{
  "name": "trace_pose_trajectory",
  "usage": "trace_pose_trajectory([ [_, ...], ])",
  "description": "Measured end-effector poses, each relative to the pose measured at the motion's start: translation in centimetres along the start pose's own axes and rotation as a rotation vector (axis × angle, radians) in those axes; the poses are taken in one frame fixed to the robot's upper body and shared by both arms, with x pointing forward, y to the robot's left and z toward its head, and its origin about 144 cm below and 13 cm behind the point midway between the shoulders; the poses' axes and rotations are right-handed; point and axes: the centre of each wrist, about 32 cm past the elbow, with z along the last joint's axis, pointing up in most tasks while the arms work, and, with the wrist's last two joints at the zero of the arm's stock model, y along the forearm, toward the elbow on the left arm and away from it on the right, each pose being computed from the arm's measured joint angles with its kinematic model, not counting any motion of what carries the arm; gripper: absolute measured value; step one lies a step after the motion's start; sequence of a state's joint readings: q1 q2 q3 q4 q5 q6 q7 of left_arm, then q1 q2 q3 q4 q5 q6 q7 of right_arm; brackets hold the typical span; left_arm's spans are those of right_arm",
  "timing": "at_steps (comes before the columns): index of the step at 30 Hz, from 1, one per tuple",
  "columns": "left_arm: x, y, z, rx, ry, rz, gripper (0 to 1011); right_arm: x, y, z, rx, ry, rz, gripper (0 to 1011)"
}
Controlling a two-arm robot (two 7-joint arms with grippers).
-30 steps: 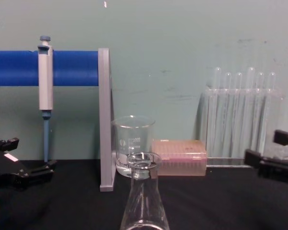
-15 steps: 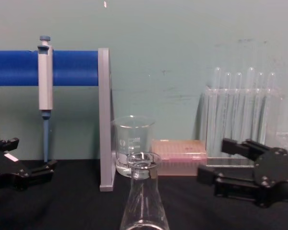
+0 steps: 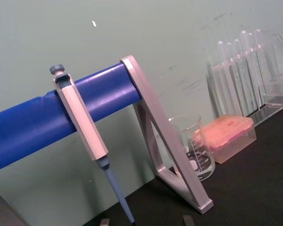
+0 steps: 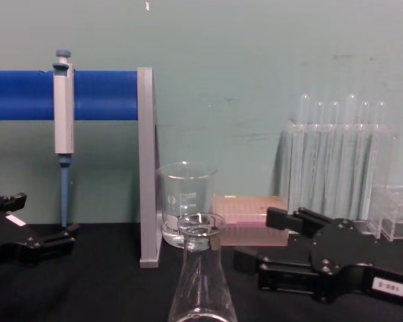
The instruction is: Grasp the erlenmeyer flask with one hand, shake it three times, then place it back.
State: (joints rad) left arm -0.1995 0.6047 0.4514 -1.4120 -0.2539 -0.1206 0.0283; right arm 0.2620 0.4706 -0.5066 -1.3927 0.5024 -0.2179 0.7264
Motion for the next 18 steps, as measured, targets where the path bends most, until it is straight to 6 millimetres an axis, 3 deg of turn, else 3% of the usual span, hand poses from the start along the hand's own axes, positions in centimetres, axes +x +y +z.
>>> trace_pose_trajectory([
  [18, 0.0, 0.0, 0.0, 0.000, 0.000, 0.000, 1001, 0.7, 1.6, -0.7, -0.012, 0.016, 0.041, 1000],
])
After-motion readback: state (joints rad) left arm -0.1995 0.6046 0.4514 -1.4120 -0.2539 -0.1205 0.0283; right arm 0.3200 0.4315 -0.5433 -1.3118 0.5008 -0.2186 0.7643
